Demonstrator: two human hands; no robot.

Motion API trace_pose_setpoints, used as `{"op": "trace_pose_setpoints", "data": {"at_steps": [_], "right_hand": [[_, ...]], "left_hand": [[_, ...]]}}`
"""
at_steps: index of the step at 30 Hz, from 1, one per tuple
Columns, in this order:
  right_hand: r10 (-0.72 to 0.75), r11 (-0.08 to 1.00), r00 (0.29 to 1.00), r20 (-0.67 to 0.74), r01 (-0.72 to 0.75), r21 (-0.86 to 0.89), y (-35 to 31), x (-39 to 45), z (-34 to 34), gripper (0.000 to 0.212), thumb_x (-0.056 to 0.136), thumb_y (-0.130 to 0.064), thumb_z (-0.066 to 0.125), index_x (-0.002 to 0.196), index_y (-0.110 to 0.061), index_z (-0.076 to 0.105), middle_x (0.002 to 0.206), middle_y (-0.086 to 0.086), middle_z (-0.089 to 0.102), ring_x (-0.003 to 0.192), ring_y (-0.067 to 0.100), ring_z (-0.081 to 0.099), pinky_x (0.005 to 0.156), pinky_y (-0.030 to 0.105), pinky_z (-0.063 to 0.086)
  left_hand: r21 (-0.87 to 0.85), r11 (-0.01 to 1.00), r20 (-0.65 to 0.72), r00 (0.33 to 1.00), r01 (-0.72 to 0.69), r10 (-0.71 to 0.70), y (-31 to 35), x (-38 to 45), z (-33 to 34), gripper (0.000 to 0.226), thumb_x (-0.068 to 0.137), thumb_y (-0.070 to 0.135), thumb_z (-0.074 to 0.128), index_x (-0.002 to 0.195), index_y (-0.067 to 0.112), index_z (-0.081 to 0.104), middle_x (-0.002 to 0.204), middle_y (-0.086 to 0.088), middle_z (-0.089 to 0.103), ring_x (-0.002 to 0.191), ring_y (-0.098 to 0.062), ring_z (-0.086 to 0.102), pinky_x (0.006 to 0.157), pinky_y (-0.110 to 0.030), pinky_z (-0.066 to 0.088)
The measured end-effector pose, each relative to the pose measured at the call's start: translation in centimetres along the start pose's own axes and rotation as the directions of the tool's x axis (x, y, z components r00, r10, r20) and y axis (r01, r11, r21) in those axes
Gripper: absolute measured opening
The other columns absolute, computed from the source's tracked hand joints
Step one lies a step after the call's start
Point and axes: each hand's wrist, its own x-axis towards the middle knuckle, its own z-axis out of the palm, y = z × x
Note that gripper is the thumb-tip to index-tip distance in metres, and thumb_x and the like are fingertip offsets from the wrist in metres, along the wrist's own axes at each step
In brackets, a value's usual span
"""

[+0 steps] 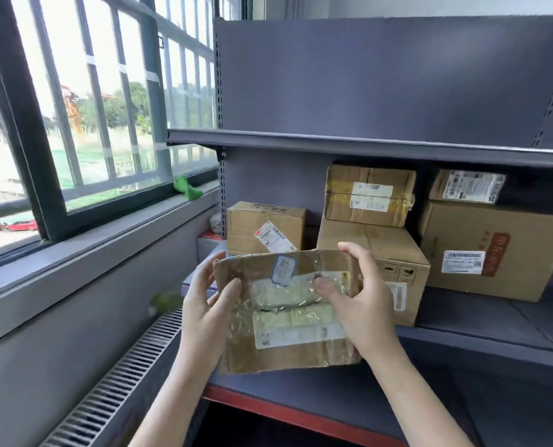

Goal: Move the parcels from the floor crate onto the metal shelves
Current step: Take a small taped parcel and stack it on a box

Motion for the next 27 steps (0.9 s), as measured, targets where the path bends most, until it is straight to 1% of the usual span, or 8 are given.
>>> {"op": "trace_pose_setpoints", "data": {"at_steps": [5,8,9,11,13,15,23,27], "right_hand": [[0.029,1.0,0.998,-0.061,-0.029,0.003,0.5,3.0,7.2,0.052,0.074,-0.021,0.077,0.114,-0.035,0.048,0.113,-0.033,0.046,0.104,-0.032,0.035,0.082,-0.008,0.024],[0.057,0.998,0.994,-0.097,-0.058,-0.002,1.0,4.5,10.9,0.052,0.075,-0.02,0.077,0.115,-0.038,0.048,0.118,-0.031,0.046,0.107,-0.029,0.036,0.086,-0.006,0.024],[0.068,0.998,0.991,-0.111,-0.069,-0.004,1.3,4.9,11.8,0.052,0.075,-0.021,0.077,0.116,-0.036,0.049,0.118,-0.031,0.046,0.108,-0.028,0.036,0.087,-0.006,0.024],[0.093,0.996,0.986,-0.135,-0.094,-0.004,2.1,5.5,13.1,0.053,0.075,-0.021,0.077,0.119,-0.033,0.05,0.12,-0.03,0.048,0.109,-0.028,0.036,0.088,-0.006,0.023],[0.111,0.993,0.982,-0.156,-0.114,-0.016,2.8,6.2,13.8,0.054,0.074,-0.022,0.077,0.119,-0.035,0.049,0.121,-0.028,0.049,0.11,-0.027,0.035,0.088,-0.006,0.024],[0.117,0.992,0.979,-0.167,-0.124,-0.034,3.4,6.9,14.2,0.054,0.074,-0.022,0.077,0.117,-0.037,0.048,0.119,-0.028,0.048,0.109,-0.027,0.035,0.087,-0.006,0.024],[0.043,0.999,0.976,-0.212,-0.047,-0.014,5.9,11.9,15.9,0.057,0.075,-0.013,0.076,0.112,-0.042,0.045,0.119,-0.031,0.047,0.11,-0.026,0.037,0.09,-0.004,0.025],[-0.01,0.999,0.967,-0.254,0.019,0.033,8.4,18.8,17.7,0.053,0.076,-0.007,0.075,0.115,-0.03,0.048,0.121,-0.014,0.051,0.107,-0.021,0.04,0.092,-0.001,0.027]], "left_hand": [[0.0,0.999,0.061,0.997,0.044,-0.044,-2.9,7.0,-3.9,0.037,0.079,0.006,0.057,0.104,0.034,0.057,0.095,0.01,0.064,0.081,0.004,0.061,0.076,-0.013,0.048],[-0.013,0.995,0.118,0.988,0.103,-0.1,-4.6,11.0,-6.0,0.035,0.076,0.013,0.054,0.105,0.033,0.058,0.098,0.002,0.064,0.087,-0.014,0.058,0.085,-0.038,0.048],[-0.011,0.994,0.137,0.985,0.11,-0.107,-5.3,12.1,-6.4,0.036,0.075,0.015,0.054,0.105,0.034,0.058,0.098,0.003,0.064,0.088,-0.016,0.058,0.086,-0.041,0.046],[-0.001,0.995,0.179,0.979,0.102,-0.1,-6.5,13.9,-6.5,0.036,0.077,0.012,0.055,0.105,0.035,0.057,0.098,0.005,0.064,0.087,-0.01,0.06,0.085,-0.034,0.048],[-0.002,0.997,0.203,0.976,0.082,-0.08,-7.6,15.1,-6.2,0.04,0.085,0.0,0.056,0.106,0.035,0.056,0.094,0.01,0.065,0.079,0.002,0.062,0.077,-0.017,0.05],[-0.005,0.997,0.206,0.976,0.077,-0.074,-8.6,15.8,-5.8,0.044,0.088,-0.007,0.052,0.106,0.033,0.055,0.089,0.015,0.066,0.073,0.009,0.062,0.069,-0.008,0.048],[0.018,1.0,0.132,0.991,0.005,-0.007,-11.4,20.8,-3.0,0.041,0.086,-0.007,0.055,0.105,0.029,0.056,0.101,0.01,0.063,0.083,0.005,0.061,0.075,-0.008,0.048],[0.076,0.996,0.106,0.993,-0.054,0.046,-13.5,28.4,-0.1,0.026,0.083,0.005,0.059,0.106,0.019,0.06,0.103,-0.001,0.065,0.093,-0.006,0.06,0.08,-0.015,0.047]]}}
